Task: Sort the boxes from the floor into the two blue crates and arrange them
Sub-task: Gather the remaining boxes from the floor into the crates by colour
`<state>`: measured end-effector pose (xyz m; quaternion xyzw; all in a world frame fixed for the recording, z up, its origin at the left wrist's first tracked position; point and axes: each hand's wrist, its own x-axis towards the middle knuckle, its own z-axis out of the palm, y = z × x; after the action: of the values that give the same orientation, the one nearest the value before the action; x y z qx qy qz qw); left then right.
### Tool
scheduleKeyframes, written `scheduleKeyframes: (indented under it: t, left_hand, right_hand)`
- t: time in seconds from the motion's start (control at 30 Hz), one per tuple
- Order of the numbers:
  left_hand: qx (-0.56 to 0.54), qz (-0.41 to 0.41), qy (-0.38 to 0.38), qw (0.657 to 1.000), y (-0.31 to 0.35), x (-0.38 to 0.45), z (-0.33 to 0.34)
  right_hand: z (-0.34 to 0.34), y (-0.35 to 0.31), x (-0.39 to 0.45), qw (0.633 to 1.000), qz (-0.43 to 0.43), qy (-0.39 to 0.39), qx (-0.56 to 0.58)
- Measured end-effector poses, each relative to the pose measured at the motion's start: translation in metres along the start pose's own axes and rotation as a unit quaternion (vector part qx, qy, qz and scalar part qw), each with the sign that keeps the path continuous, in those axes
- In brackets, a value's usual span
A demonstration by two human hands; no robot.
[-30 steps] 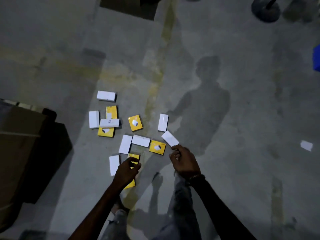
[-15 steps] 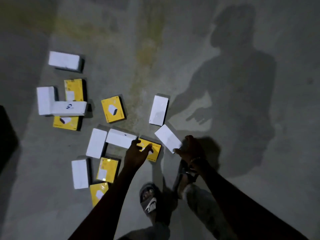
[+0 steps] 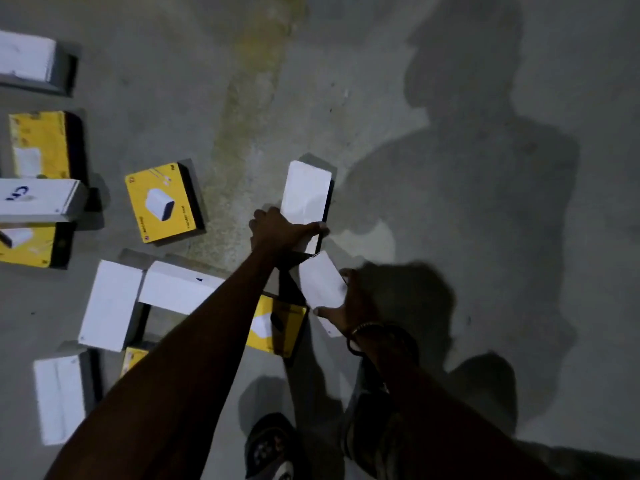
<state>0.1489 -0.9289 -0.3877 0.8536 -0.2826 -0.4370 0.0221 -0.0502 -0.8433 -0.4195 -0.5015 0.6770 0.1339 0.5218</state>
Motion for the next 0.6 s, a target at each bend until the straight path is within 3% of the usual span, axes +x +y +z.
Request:
scheduleKeyframes:
  t: [0.13, 0.3, 0.43, 0.6]
  left_hand:
    - [-0.163, -0.021, 0.029, 0.986, -0.017, -0.034, -0.026]
    - [-0.249, -0.043, 0.018, 0.967, -0.059, -0.126, -0.092]
    - [-0.317, -0.049, 0.02, 0.947, -0.047, -0.291, -0.17]
    - [-0.453, -0.066, 0.001, 0.889, -0.048, -0.501, -0.255]
  right_hand:
    - [-0.033, -0.013, -0.048, 0.998, 0.033, 0.0, 0.048]
    - [-0.102, -0.06, -0.177, 0.993, 0.038, 0.025, 0.107]
    - [-0.155, -0.096, -0.296, 0.984, 0.014, 0.039, 0.172]
    - [-0.222, -0.155, -0.488, 0.97, -0.046, 0.032, 0.237]
